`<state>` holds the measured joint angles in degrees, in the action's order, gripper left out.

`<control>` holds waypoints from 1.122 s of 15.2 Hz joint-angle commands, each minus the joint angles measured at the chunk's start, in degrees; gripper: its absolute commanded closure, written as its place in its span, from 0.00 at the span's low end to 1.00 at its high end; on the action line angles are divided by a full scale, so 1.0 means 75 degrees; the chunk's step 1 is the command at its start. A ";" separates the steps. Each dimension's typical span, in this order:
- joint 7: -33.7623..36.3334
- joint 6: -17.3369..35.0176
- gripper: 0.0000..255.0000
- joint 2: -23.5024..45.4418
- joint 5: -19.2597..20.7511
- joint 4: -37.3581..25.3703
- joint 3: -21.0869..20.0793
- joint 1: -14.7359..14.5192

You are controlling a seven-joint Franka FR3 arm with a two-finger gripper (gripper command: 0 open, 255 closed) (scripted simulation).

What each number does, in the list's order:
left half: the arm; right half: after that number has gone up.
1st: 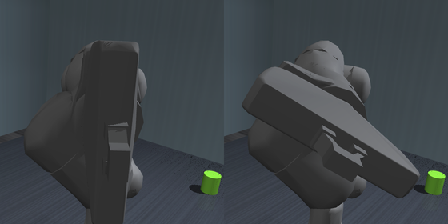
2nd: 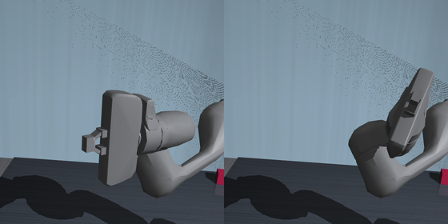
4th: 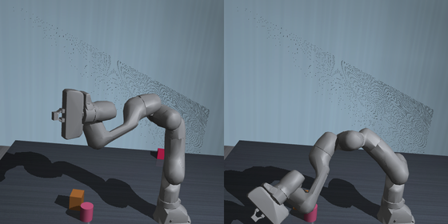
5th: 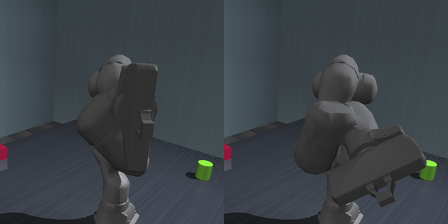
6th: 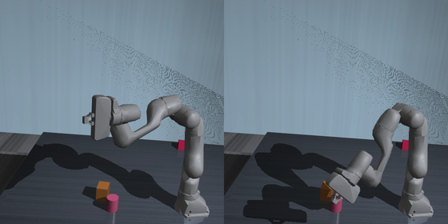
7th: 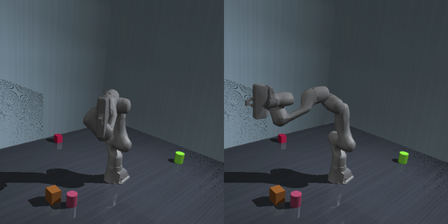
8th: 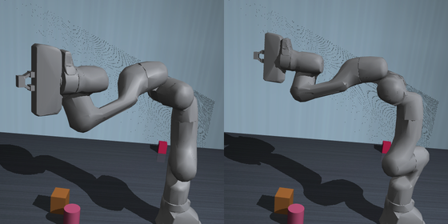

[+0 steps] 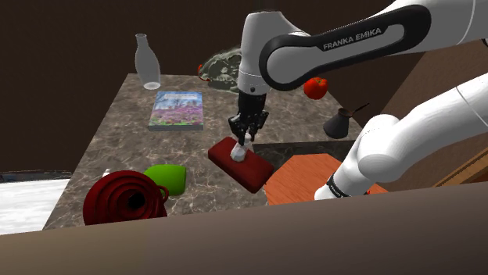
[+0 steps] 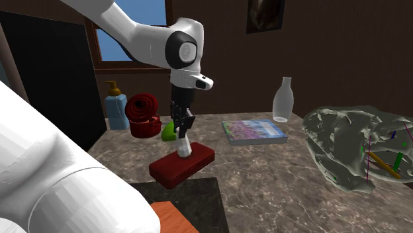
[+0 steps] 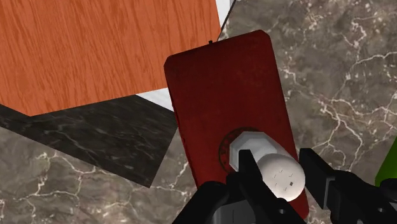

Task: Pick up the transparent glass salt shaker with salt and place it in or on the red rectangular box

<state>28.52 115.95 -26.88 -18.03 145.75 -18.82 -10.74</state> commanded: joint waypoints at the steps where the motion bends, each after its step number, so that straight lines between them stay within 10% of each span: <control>1: 0.0000 0.0108 1.00 0.0043 -0.0015 0.0058 -0.0025 -0.0007; 8: 0.0002 0.0109 1.00 0.0045 -0.0013 0.0057 -0.0021 -0.0011; 9: 0.0007 0.0111 0.00 0.0045 -0.0017 0.0059 -0.0026 -0.0015; 17: 0.0027 -0.0728 0.00 -0.0195 0.0131 -0.0529 0.0159 0.0062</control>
<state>28.46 112.83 -27.80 -17.36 143.51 -17.96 -10.39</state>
